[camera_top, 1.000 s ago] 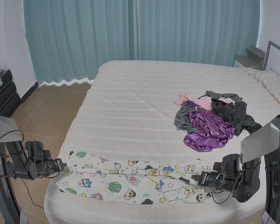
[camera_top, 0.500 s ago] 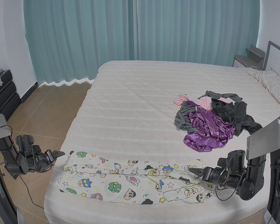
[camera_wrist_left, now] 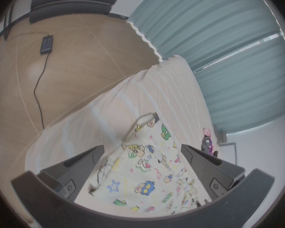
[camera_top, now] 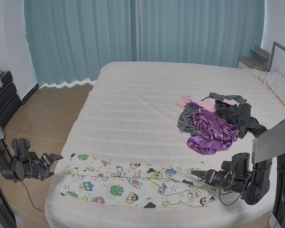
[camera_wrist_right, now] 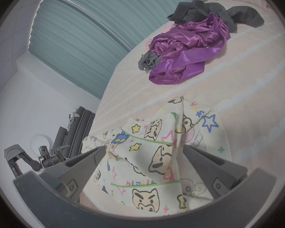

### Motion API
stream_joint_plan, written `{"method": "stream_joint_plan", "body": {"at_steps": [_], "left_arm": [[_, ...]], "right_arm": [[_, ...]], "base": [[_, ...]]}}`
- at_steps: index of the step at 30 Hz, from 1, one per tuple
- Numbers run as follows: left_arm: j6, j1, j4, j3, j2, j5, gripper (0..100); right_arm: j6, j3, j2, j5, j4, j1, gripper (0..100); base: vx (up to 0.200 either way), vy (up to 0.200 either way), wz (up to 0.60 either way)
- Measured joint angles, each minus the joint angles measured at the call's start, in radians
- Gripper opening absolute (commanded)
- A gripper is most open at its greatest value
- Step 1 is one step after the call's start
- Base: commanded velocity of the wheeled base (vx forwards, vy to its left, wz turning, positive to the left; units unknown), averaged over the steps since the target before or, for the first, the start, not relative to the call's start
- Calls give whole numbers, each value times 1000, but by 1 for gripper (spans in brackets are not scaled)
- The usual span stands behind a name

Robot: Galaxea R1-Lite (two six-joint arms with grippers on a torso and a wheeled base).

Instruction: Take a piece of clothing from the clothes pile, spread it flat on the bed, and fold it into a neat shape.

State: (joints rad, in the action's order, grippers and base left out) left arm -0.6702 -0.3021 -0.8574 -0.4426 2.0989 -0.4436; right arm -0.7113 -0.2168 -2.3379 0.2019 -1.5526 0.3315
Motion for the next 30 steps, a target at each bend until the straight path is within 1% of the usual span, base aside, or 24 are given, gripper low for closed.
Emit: {"method": "stream_joint_plan", "body": {"at_steps": [4,6,8,10,12,15,20,26,30], "left_arm": [[-101,1,-1,53,-40,-36,100],[-141,3,-2,84,-70,-57,100],[-175,8,-3,109,-98,-67,100],[-222,19,-2,131,-126,-74,100],[-272,35,-3,156,-156,-79,100],[-316,64,-3,198,-197,-87,100],[-325,86,-33,240,-236,-91,100],[-324,91,-63,258,-248,-90,100],[-323,91,-86,267,-249,-88,100]], "right_arm": [[-5,48,46,-7,0,-1,100],[-21,79,72,-22,0,0,100],[-65,102,93,-46,0,9,100],[-141,119,109,-76,-1,28,100],[-201,140,121,-113,0,66,100],[-239,177,133,-153,0,123,100],[-289,195,143,-183,0,187,100],[-340,196,138,-188,0,229,100],[-356,184,114,-217,0,243,100]], "base": [[0,0,0],[0,0,0],[0,0,0],[0,0,0],[0,0,0],[0,0,0],[0,0,0],[0,0,0],[0,0,0]]}}
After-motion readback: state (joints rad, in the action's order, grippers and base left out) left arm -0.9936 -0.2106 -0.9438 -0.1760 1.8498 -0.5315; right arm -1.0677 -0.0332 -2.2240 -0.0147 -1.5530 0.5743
